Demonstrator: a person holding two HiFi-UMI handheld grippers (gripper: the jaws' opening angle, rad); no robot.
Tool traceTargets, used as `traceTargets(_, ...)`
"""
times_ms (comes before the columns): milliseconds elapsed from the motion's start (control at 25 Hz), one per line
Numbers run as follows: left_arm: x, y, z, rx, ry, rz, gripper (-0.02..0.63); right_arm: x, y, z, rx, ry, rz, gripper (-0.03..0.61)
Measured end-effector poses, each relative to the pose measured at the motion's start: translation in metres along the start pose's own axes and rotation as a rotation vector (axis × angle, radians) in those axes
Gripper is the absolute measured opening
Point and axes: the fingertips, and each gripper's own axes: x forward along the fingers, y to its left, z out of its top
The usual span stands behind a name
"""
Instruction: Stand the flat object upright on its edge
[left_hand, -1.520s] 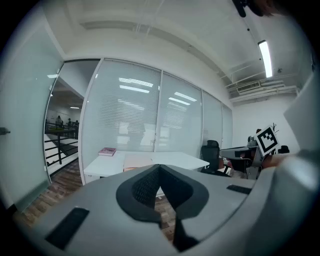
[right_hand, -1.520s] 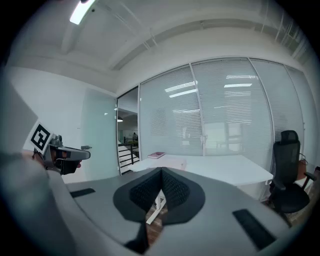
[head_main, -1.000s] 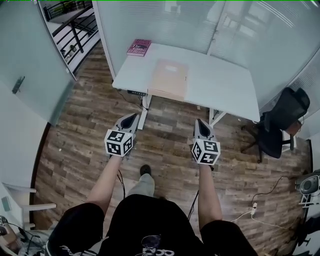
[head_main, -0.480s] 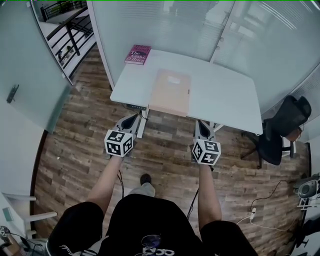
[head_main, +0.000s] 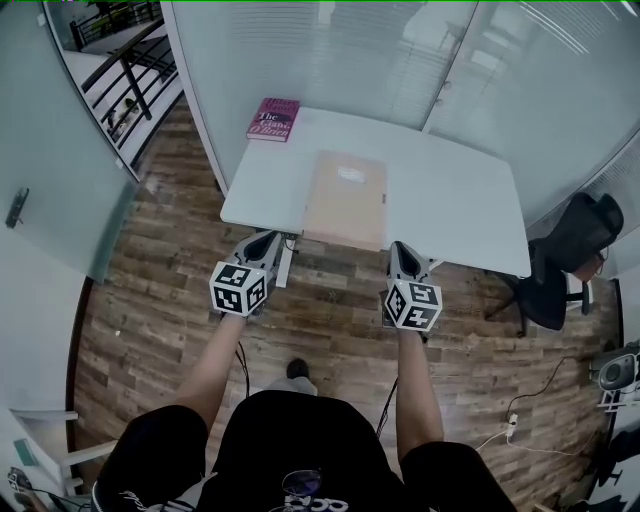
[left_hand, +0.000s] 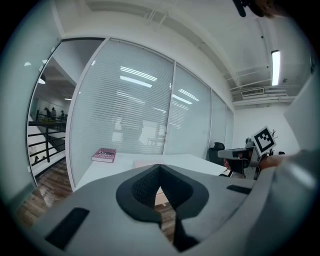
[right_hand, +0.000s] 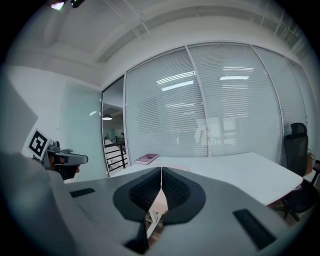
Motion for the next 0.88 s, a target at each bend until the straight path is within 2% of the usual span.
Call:
traceTargets(520, 0.028, 0.018, -0.005, -0.009, 0.010, -0.043, 0.021, 0.024, -0.008, -0.007, 0.010, 0.013, -0.033, 0.023)
traceTargets(880, 0.061, 0.044, 0.000, 0.007, 0.025, -0.025, 0.021, 0.077, -0.022, 0.006, 0.020, -0.008, -0.011, 0.023)
